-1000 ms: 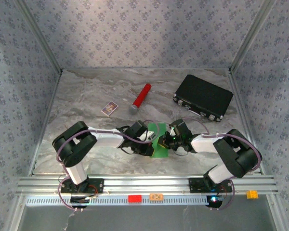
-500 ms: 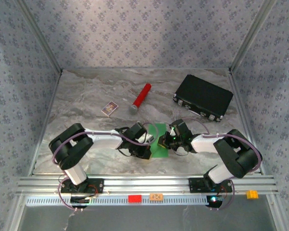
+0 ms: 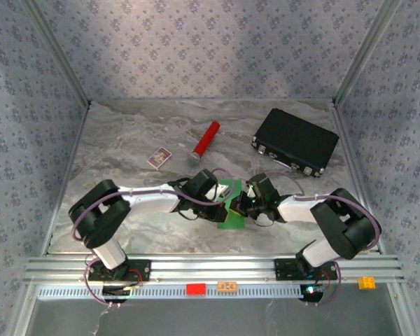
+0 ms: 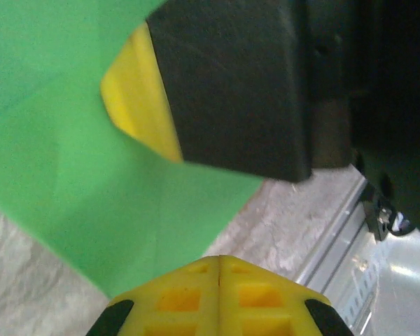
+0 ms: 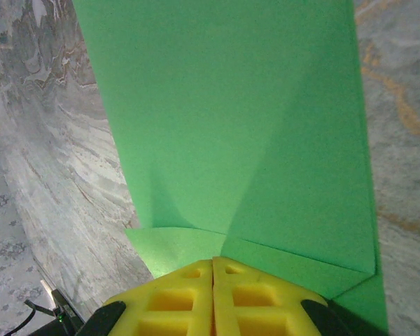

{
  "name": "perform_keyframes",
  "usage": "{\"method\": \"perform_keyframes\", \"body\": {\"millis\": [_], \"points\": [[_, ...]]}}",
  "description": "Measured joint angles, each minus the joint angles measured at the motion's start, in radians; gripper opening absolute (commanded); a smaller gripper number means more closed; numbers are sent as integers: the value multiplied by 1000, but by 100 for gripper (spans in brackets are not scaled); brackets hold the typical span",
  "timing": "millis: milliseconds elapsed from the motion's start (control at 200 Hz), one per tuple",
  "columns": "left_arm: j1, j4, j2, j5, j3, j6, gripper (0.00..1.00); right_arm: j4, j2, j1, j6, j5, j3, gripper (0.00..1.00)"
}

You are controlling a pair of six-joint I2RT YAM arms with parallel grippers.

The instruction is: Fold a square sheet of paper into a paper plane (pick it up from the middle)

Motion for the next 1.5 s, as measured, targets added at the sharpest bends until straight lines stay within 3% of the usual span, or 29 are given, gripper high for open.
{"method": "perform_keyframes", "body": {"millis": [245,520,954,1504], "points": [[10,-5,103,-15,30,-1,0,0,0,0,0,0,0,10],[24,101,99,38,-39,-35,0,-10,-10,-2,-2,0,0,11],[24,104,99,49,-42,-39,0,-30,-42,57,-11,8,-13,10],[25,104,99,49,-42,-39,0,2,-31,-154,-46,-51,-40,10]]}}
